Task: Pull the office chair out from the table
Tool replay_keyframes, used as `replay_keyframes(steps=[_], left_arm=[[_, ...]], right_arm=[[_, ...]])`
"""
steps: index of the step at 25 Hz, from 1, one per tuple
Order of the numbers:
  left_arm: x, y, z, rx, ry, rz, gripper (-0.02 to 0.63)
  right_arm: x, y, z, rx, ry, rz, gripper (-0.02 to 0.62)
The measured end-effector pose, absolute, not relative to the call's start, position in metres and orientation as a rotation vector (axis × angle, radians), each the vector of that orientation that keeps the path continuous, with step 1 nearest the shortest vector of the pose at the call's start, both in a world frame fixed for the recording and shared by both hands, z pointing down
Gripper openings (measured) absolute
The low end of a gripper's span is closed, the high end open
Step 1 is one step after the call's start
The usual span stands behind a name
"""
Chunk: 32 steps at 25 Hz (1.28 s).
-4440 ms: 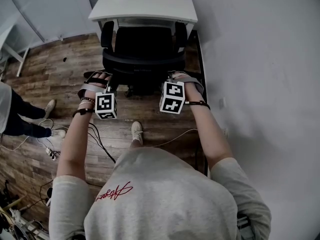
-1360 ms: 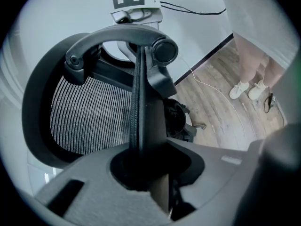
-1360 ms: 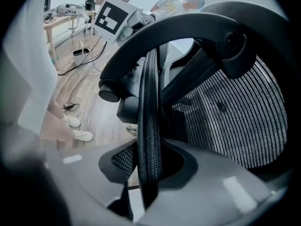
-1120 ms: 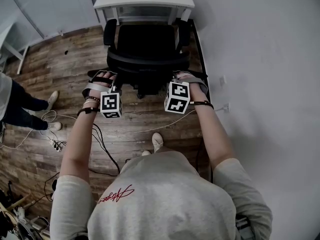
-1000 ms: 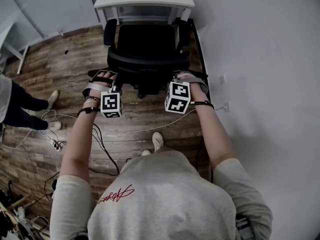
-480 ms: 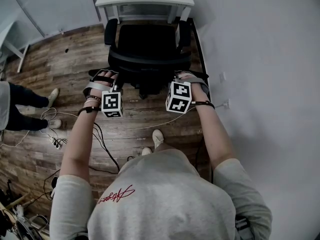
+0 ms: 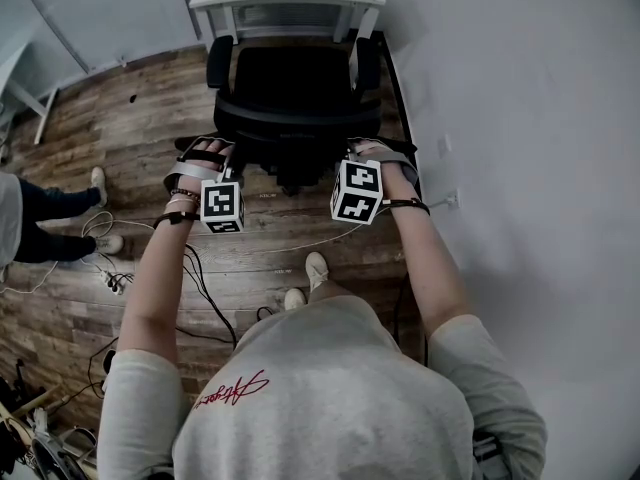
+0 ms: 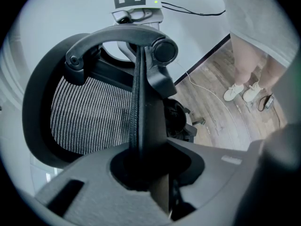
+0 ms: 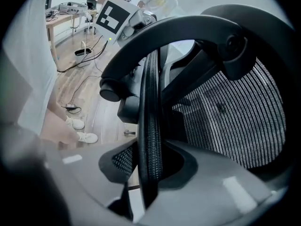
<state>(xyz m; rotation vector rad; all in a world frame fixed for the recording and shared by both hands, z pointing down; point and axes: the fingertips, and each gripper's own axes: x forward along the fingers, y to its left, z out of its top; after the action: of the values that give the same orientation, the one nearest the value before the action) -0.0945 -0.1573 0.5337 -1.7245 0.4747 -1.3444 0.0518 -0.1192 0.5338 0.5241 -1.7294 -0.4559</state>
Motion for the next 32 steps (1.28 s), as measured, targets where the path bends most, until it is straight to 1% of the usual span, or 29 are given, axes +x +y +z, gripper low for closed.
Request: replay_keyframes(steps=[32], left_arm=[[-0.098,-0.089,0.535,-1.725,0.485,-1.349,0.068]], right_arm=[[0.047,-0.053,0.536,0.518,-1.734,-0.467,0.100]])
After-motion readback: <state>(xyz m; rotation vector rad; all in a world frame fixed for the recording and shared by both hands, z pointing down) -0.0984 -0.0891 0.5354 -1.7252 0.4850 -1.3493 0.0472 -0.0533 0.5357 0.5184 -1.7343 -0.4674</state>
